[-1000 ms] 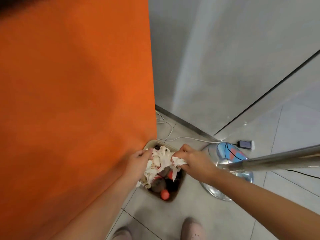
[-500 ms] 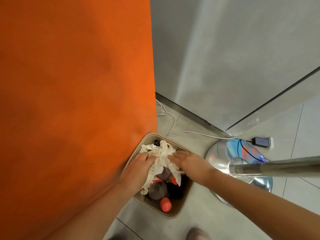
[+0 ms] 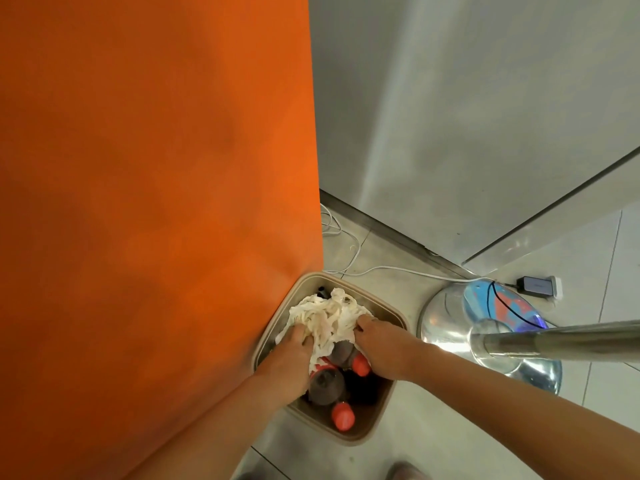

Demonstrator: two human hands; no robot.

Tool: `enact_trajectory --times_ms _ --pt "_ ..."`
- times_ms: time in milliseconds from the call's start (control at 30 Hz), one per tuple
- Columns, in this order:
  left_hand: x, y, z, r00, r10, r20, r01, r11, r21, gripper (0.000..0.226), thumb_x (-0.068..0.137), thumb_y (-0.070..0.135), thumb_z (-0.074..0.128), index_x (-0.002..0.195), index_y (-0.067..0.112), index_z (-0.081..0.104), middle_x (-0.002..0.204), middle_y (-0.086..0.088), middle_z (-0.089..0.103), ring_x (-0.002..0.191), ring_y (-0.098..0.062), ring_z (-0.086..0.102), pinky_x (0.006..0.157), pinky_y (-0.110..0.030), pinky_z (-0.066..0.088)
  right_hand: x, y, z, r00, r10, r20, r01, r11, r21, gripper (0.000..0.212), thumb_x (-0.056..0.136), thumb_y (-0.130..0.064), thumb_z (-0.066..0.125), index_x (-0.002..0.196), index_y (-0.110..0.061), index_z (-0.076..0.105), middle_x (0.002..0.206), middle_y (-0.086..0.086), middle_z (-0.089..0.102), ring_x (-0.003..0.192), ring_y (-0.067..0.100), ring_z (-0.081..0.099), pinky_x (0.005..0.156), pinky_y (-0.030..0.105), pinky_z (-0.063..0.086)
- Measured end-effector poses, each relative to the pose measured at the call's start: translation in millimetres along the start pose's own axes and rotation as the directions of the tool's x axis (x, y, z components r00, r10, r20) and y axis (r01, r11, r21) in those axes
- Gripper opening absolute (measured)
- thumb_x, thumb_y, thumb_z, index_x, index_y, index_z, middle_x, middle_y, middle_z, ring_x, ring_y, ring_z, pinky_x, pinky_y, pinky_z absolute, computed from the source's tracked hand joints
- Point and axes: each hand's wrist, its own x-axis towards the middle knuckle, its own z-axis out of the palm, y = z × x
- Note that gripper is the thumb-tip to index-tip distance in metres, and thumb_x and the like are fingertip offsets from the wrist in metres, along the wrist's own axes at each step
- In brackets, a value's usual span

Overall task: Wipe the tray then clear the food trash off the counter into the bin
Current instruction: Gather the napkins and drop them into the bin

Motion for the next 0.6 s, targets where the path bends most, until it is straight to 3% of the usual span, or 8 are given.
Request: enact_trajectory --times_ms 167,300,400,500,600 --pt "6.8 -3.1 -19.2 0.992 0.029 0.12 -0.038 0.997 0.074 0.061 0.085 -0.002 0.047 0.144 0.01 0.034 0.144 -0.004 0.026 0.125 -0.021 0.038 0.109 -0.028 0.034 1.4 4.9 4.6 0.997 -0.021 0.078 0.021 1.0 -0.002 0.031 0.091 -0.01 0.048 0.121 -0.003 0.052 0.125 0.013 0.046 0.1 0.025 0.053 0.076 0.028 0.041" --pt "-0.3 6.6 -34.4 0.995 0.023 0.097 -0.037 0.987 0.153 0.065 0.081 -0.005 0.048 0.141 0.012 0.03 0.138 -0.008 0.04 0.128 -0.023 0.035 0.108 -0.031 0.032 -6.5 10.0 -16.7 0.984 -0.003 0.177 -0.019 0.992 0.122 0.034 0.089 -0.004 0.046 0.123 -0.003 0.049 0.122 0.014 0.05 0.096 0.027 0.051 0.072 0.029 0.034" --pt "-8.6 15.3 -46.7 0.998 0.028 0.063 -0.041 0.975 0.22 0.049 0.081 -0.001 0.048 0.127 0.014 0.04 0.121 -0.007 0.051 0.117 -0.022 0.037 0.099 -0.029 0.032 -17.7 13.7 -29.8 0.993 0.0 0.117 -0.018 0.988 0.156 0.04 0.086 -0.002 0.047 0.125 -0.009 0.051 0.121 0.012 0.055 0.101 0.027 0.054 0.077 0.03 0.04" --pt "-19.6 20.7 -61.4 0.995 0.094 0.031 -0.099 0.962 0.253 0.037 0.087 0.011 0.049 0.124 0.013 0.045 0.122 -0.007 0.049 0.117 -0.023 0.035 0.1 -0.03 0.032 -34.9 13.7 -43.7 0.999 0.001 0.041 -0.008 0.986 0.168 0.05 0.086 -0.005 0.05 0.134 -0.02 0.05 0.134 0.003 0.048 0.118 0.025 0.052 0.096 0.031 0.043" --pt "-36.1 31.2 -82.9 0.989 0.129 -0.075 -0.105 0.959 0.262 0.039 0.089 0.021 0.048 0.128 0.017 0.048 0.125 -0.003 0.048 0.119 -0.022 0.035 0.1 -0.031 0.035 -58.4 8.2 -68.6 0.999 -0.002 -0.039 0.009 0.981 0.195 0.05 0.086 -0.006 0.049 0.132 -0.026 0.052 0.138 -0.003 0.044 0.115 0.023 0.054 0.094 0.032 0.044"
